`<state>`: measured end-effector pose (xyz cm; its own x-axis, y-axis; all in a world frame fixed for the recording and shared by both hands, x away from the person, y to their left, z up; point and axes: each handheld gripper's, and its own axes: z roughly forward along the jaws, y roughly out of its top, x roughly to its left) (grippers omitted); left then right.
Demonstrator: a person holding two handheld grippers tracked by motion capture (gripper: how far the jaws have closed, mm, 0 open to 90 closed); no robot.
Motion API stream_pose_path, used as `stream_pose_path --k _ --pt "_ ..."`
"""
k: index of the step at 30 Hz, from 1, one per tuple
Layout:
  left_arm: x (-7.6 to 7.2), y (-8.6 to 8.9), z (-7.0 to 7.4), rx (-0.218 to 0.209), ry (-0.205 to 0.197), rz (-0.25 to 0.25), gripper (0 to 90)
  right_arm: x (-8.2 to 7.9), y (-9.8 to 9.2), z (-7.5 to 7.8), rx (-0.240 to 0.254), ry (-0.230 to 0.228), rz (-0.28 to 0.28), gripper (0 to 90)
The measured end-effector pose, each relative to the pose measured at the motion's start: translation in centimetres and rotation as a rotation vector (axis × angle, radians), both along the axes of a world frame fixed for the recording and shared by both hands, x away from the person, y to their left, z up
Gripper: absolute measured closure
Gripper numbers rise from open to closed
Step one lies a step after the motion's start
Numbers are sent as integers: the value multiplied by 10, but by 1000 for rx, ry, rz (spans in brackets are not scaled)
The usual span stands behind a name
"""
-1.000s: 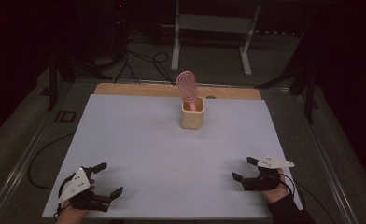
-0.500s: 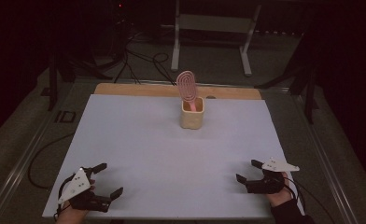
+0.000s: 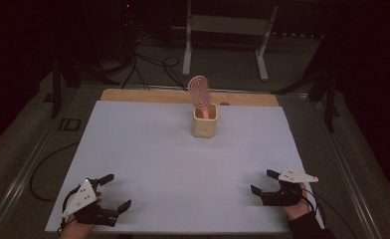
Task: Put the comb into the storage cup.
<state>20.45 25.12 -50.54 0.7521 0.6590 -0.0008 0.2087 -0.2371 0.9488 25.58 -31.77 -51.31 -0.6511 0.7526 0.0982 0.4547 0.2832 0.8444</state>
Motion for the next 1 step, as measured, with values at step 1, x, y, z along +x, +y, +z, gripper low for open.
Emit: stream_pose_path --k 1 --pt "0 0 0 2 0 -1 0 0 0 0 -1 -6 3 85"
